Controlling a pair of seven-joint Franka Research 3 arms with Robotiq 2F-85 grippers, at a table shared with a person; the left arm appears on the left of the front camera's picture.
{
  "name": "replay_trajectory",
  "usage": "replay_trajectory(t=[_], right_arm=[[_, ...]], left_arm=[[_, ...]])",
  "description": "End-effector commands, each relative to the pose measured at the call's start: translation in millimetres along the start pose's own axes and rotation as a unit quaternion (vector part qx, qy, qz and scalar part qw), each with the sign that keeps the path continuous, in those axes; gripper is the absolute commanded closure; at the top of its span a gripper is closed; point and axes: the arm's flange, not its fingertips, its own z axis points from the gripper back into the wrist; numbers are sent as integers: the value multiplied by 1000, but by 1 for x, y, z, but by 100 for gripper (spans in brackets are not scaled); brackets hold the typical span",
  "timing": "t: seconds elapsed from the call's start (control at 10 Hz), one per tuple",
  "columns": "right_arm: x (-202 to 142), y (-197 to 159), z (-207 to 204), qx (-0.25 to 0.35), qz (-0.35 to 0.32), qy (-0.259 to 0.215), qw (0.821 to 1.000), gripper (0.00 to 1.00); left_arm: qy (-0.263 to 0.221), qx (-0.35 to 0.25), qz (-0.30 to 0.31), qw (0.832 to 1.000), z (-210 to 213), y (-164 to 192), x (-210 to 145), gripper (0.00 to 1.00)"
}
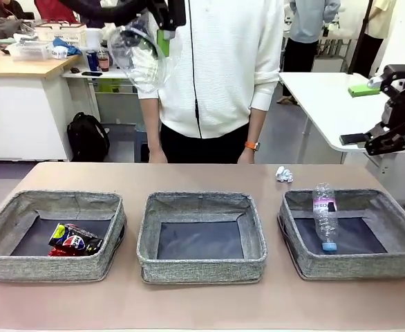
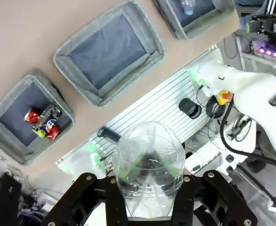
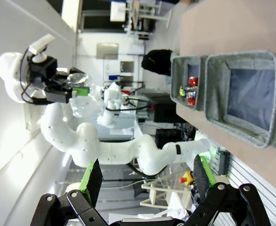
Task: Sort the waste into the appropriate baskets.
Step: Pick up the waste item pointed out by the person.
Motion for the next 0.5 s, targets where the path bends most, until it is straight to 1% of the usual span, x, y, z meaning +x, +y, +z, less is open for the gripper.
replay_trajectory(t=[0.0,0.4], right_arm=[[1,2,-1,11,1,0,1000,0],[1,2,-1,11,1,0,1000,0]], left_arm=[[9,-11,-6,1000,2,-14,9,91],[-6,-31,-15,999,13,-29,19,91]])
